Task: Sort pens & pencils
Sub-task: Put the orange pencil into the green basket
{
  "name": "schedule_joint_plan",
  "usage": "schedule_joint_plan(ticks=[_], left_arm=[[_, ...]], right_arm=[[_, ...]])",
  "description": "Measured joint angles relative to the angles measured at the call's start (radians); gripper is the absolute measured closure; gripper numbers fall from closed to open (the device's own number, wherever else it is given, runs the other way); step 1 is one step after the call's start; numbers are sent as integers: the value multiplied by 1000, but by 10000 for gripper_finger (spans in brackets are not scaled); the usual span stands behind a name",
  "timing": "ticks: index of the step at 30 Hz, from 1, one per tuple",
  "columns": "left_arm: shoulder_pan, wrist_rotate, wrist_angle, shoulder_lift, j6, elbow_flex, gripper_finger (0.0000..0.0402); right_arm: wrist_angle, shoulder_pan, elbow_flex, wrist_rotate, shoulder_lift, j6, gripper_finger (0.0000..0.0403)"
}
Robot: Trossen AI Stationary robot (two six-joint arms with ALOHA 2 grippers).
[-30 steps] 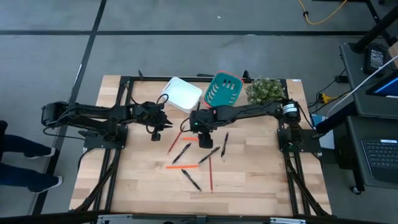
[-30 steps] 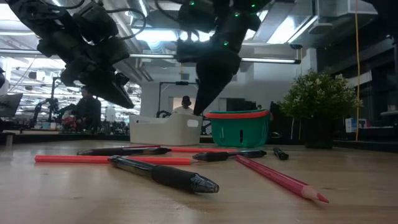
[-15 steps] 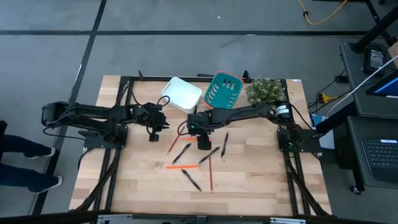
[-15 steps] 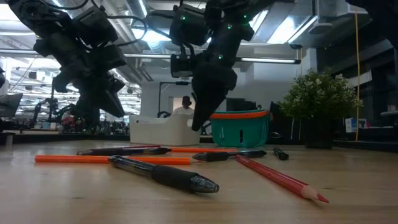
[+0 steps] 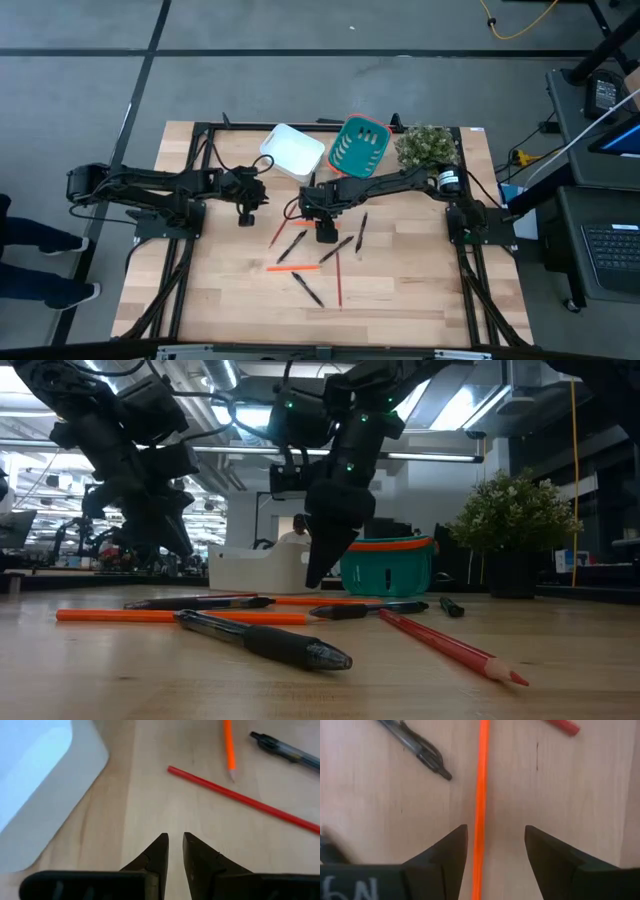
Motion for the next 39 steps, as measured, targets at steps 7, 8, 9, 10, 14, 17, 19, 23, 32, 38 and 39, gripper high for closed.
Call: schedule_joint_plan(ticks=[7, 8, 9, 10, 14, 17, 19, 23, 32, 38, 39], left_arm=[[0, -8, -10, 0, 0, 0, 349], [0, -8, -10, 0, 0, 0, 349], [0, -8, -11, 0, 0, 0, 349], [0, -8, -11, 0, 0, 0, 349], [0, -8, -17, 0, -1, 0, 349], [0, -8, -17, 0, -1, 0, 349], [0, -8, -17, 0, -1, 0, 349], [0, -8, -17, 0, -2, 0, 349], [0, -7, -17, 0, -4, 0, 349], [0, -7, -17, 0, -4, 0, 349], [0, -7, -17, 0, -4, 0, 349]], right_arm=[[24, 8, 0, -1, 1, 3, 205], [27, 10, 0, -1, 5, 4, 205], [26, 11, 0, -1, 7, 3, 205], [22, 11, -1, -1, 8, 3, 205], [22, 13, 0, -1, 17, 5, 205], [31, 13, 0, -1, 24, 20, 205], [25, 13, 0, -1, 29, 23, 205], [26, 13, -3, -1, 39, 26, 205], [41, 13, -23, -58, 37, 30, 205], [40, 15, -23, -85, 36, 27, 205], [40, 15, -23, -87, 36, 27, 205]])
